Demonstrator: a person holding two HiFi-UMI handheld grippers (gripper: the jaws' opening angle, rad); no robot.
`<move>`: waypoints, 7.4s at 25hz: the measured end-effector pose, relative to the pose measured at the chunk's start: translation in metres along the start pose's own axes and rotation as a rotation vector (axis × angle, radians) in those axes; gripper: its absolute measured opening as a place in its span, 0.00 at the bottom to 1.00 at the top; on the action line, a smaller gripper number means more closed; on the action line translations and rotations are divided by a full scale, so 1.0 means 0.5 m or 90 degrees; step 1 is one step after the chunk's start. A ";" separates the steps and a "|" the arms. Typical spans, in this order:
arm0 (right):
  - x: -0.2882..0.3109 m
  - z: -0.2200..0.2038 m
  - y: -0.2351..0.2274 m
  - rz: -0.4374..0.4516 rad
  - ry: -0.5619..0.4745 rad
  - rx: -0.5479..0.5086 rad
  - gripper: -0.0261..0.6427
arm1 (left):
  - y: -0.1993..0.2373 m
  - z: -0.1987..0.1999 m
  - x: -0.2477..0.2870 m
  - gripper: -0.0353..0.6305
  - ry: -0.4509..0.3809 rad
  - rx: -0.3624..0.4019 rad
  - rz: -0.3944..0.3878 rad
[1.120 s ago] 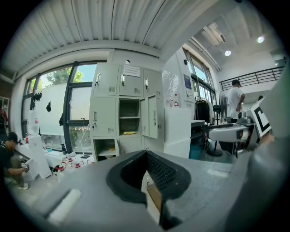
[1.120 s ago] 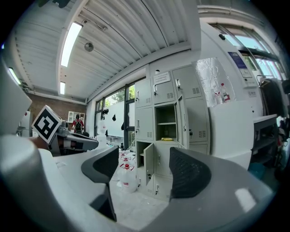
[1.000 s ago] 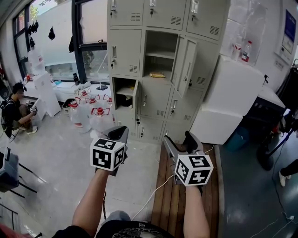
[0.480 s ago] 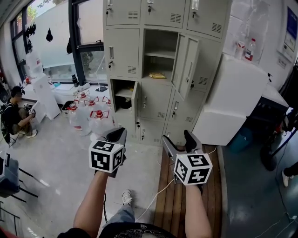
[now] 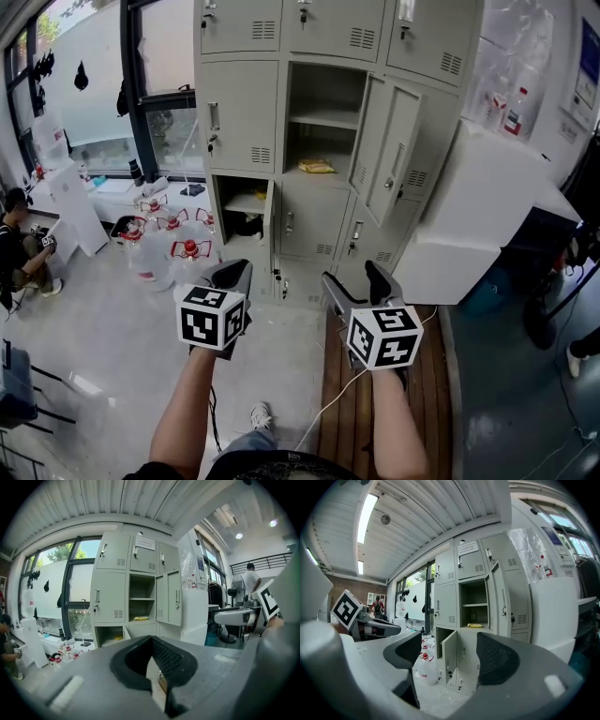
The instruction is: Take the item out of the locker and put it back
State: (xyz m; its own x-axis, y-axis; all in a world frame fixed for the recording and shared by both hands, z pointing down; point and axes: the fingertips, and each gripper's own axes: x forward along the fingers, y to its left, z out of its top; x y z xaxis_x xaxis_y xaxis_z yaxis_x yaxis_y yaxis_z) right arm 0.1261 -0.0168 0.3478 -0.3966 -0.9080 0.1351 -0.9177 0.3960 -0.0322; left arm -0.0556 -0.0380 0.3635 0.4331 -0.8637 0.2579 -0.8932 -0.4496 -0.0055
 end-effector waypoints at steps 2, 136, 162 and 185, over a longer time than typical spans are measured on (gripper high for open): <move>0.046 0.012 -0.001 -0.004 0.003 0.000 0.61 | 0.035 0.011 0.030 0.06 0.002 0.000 -0.005; 1.038 -0.027 -0.309 0.073 0.160 -0.193 0.09 | 0.433 0.074 0.661 0.06 0.082 -0.045 0.092; 0.883 0.090 -0.277 -0.003 0.044 -0.094 0.09 | 0.397 0.073 0.560 0.06 0.069 -0.023 0.034; 0.649 0.072 -0.190 -0.051 0.011 -0.022 0.09 | 0.355 0.048 0.443 0.06 0.042 -0.025 -0.018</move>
State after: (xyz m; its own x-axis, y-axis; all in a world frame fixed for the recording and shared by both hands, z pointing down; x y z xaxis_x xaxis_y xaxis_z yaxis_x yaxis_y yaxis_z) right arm 0.0839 -0.3541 0.3588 -0.3205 -0.9349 0.1528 -0.9452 0.3263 0.0138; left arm -0.1154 -0.3145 0.3966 0.4506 -0.8331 0.3208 -0.8852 -0.4635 0.0397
